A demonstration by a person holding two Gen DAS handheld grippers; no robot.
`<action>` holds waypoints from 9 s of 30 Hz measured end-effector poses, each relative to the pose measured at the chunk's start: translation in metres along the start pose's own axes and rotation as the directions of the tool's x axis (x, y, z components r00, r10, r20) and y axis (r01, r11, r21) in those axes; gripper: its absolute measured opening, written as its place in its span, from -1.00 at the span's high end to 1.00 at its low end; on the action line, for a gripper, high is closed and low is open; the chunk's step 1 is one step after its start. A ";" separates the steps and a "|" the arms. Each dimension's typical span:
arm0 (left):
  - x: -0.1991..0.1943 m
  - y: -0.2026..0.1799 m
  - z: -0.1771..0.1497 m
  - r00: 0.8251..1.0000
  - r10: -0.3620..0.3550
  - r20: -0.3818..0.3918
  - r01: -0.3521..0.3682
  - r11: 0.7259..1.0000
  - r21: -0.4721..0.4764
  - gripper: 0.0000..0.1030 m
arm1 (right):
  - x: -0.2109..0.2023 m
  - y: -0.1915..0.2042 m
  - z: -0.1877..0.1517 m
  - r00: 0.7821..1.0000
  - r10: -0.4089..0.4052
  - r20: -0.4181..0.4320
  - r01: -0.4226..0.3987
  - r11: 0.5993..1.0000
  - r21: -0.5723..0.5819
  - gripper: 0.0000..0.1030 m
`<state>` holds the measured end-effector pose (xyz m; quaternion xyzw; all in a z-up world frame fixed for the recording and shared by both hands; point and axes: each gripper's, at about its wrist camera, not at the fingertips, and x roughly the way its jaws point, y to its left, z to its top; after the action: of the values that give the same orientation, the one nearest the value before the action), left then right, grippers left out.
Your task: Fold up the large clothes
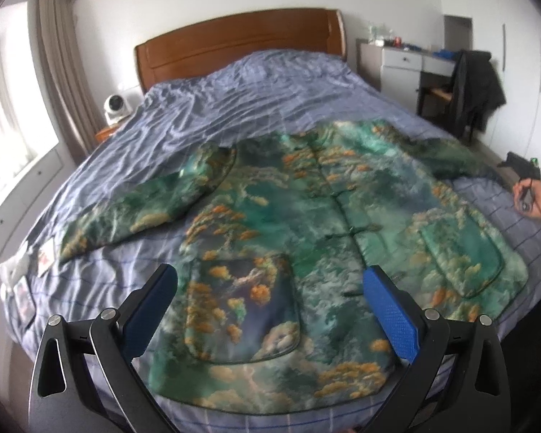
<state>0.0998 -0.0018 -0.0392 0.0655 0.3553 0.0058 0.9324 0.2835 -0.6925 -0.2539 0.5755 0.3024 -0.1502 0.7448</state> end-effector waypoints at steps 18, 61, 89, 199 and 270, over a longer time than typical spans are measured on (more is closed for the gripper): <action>0.012 0.013 -0.023 0.997 -0.076 -0.027 0.073 0.994 -0.087 -0.99 | -0.074 0.020 -0.022 0.970 -0.072 0.233 0.123 0.969 -0.215 0.79; 0.054 0.057 -0.036 0.934 -0.344 -0.096 0.291 0.889 -0.353 -0.99 | -0.059 0.149 -0.494 0.976 -0.143 -0.164 -0.189 -0.177 -0.966 -0.38; 0.177 -0.059 0.073 0.825 -0.493 -0.276 0.440 0.867 -0.235 0.90 | -0.166 0.116 -0.441 0.980 0.017 -0.196 -0.196 0.145 -0.970 -0.39; 0.228 0.400 -0.049 0.986 -0.046 -0.163 -0.129 0.417 -0.900 -0.86 | -0.117 0.188 -0.538 0.972 -0.179 -0.152 -0.152 0.012 -0.988 -0.55; 0.135 0.057 -0.050 0.988 -0.094 -0.121 0.085 0.993 -0.076 -0.29 | 0.054 0.302 -0.469 0.918 -0.086 -0.386 -0.298 0.492 -0.818 0.74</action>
<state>0.1696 0.0689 -0.1587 0.0158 0.4149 -0.0194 0.9095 0.3678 -0.1524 -0.1285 0.1600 0.4365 0.1822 0.8664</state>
